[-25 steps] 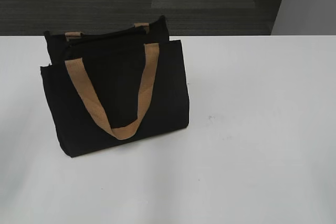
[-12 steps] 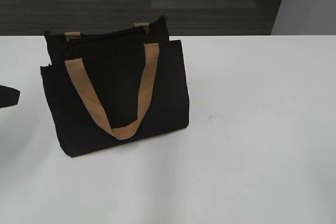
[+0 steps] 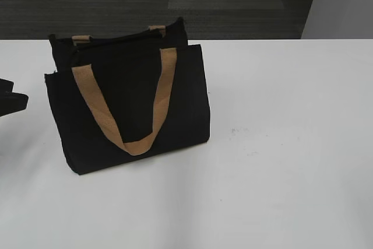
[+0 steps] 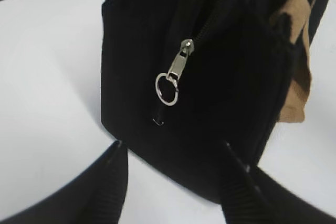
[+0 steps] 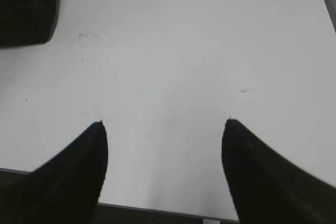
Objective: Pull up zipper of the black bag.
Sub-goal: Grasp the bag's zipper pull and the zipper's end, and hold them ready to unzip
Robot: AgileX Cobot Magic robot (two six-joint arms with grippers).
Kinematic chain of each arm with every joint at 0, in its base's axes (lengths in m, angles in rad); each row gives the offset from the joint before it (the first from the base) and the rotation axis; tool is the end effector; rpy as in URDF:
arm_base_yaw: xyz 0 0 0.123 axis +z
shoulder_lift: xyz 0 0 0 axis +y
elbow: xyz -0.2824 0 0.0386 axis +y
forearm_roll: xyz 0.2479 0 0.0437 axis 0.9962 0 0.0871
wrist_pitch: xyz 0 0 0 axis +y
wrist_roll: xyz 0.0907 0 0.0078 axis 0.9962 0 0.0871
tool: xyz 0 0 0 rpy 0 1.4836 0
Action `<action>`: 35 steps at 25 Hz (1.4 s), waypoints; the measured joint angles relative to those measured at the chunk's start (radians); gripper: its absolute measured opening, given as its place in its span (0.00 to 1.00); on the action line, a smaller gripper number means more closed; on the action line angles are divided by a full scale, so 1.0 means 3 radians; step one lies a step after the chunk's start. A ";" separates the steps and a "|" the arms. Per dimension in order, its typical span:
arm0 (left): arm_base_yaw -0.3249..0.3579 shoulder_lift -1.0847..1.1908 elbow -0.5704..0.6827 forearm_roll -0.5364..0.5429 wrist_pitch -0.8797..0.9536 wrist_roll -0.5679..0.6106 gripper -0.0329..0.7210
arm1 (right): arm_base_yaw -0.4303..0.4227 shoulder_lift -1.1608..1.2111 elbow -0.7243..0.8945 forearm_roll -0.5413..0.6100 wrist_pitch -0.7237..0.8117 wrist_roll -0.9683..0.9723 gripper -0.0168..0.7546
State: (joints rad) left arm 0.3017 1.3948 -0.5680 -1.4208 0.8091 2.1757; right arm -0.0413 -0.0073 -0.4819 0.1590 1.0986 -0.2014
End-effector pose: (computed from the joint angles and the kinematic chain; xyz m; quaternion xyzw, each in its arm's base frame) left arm 0.2374 0.0056 0.2054 0.3474 0.8074 -0.1475 0.4535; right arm -0.0056 0.0131 0.2699 -0.0731 0.8598 0.0183 0.5050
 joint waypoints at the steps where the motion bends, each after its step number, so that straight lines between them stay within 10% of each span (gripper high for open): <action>1: 0.0000 0.0068 0.0000 -0.0089 0.0000 0.0190 0.59 | 0.0000 0.0000 0.0000 0.0000 0.0000 0.0000 0.71; 19: -0.0316 0.1358 -0.0012 -0.1033 0.0301 0.2029 0.66 | 0.0000 0.0000 0.0000 0.0000 0.0000 0.0000 0.71; 35: -0.0384 0.1702 -0.0414 -0.1043 0.0419 0.2113 0.66 | 0.0000 0.0000 0.0000 0.0000 0.0000 0.0000 0.71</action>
State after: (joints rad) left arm 0.1865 1.9052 -0.6921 -1.7336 0.9348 2.8097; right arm -0.0413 -0.0073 -0.4819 0.1590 1.0986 -0.2014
